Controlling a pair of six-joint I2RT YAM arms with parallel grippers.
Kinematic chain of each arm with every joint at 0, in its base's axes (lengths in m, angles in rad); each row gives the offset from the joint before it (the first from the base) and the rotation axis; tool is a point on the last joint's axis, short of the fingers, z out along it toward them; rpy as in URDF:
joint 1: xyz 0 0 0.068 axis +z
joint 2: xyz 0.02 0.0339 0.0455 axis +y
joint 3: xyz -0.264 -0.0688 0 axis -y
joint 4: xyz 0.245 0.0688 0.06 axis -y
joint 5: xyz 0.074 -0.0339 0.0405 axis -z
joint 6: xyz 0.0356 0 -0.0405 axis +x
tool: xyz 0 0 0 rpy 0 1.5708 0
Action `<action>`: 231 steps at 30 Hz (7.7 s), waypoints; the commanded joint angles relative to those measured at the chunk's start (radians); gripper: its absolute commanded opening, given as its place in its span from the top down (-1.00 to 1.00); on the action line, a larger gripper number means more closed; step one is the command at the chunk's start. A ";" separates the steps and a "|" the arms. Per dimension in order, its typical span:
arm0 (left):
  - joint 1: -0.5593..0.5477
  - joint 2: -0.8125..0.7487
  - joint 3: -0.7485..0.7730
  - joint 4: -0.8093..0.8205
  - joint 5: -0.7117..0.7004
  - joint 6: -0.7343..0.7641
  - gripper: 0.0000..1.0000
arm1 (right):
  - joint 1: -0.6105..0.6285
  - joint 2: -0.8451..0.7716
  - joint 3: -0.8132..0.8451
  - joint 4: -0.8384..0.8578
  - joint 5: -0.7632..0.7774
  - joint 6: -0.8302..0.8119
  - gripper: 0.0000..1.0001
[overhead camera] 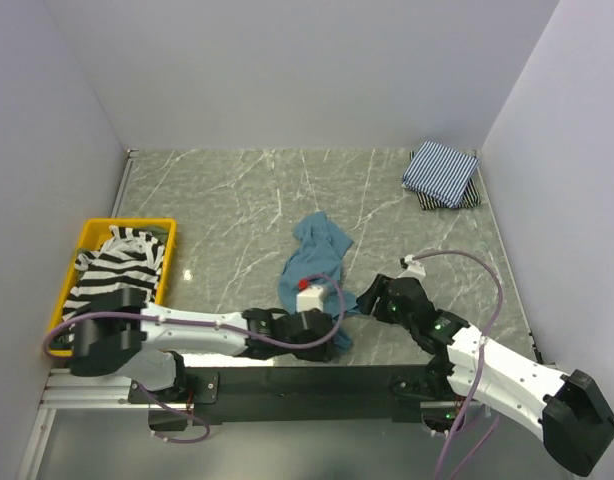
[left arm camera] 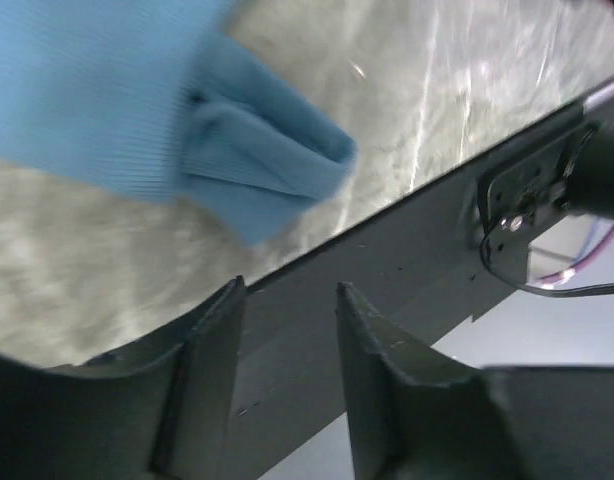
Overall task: Fold and stack the tank tops
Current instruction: Flatten the tank top out
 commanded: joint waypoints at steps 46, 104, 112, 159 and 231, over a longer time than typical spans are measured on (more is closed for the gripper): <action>-0.084 -0.547 0.672 -0.411 -0.736 0.370 0.99 | 0.003 -0.200 1.006 -0.178 0.323 -0.607 1.00; 1.026 0.205 0.201 0.289 0.142 0.278 0.26 | -0.324 0.504 0.511 0.090 -0.117 -0.198 0.06; 0.976 0.332 0.259 0.301 0.130 0.458 -0.04 | -0.286 0.557 0.340 0.193 -0.179 -0.189 0.31; 0.972 -0.116 0.276 -0.038 0.205 0.291 0.99 | -0.422 0.171 0.640 -0.243 0.145 -0.294 1.00; 0.815 -0.283 -0.294 0.217 0.262 0.191 0.30 | -0.473 0.697 0.638 -0.031 -0.093 -0.252 0.54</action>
